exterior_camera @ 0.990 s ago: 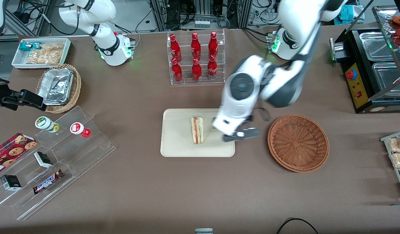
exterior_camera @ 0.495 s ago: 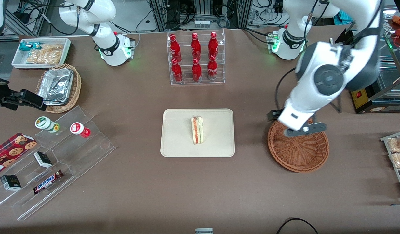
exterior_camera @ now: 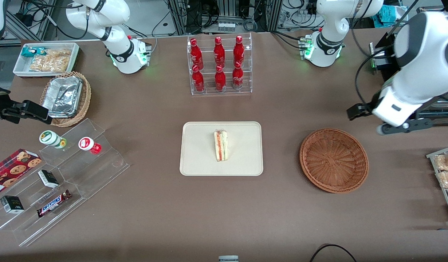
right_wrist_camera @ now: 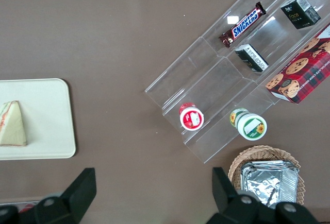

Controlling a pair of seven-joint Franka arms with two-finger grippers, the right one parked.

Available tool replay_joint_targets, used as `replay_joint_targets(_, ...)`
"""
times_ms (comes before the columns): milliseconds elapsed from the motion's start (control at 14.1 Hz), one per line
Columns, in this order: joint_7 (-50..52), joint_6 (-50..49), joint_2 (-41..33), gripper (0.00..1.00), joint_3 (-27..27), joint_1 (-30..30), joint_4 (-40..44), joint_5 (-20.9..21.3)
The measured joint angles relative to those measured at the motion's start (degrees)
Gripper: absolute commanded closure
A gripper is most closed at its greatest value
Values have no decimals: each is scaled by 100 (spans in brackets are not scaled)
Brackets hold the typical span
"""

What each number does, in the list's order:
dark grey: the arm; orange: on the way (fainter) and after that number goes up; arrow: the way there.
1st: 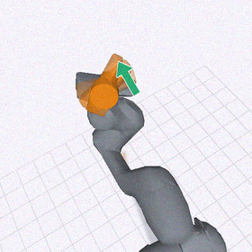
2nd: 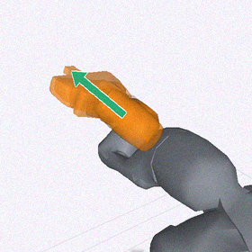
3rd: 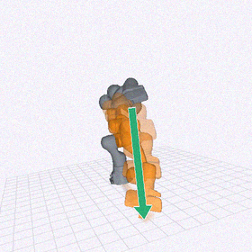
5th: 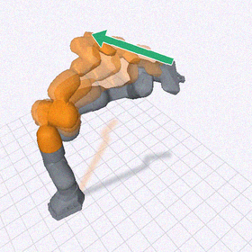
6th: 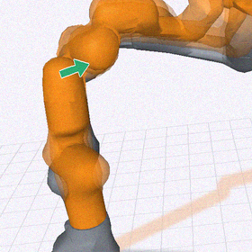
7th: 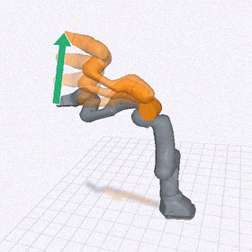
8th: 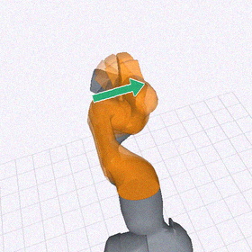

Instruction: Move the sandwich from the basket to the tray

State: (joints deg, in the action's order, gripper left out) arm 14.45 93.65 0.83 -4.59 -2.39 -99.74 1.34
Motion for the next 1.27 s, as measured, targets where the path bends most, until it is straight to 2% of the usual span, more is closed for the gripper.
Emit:
replay_joint_targets(778,-104,-331,-301,0,-31,118,319,-83)
replay_joint_targets(1273,-751,-426,-485,0,-38,118,320,-239)
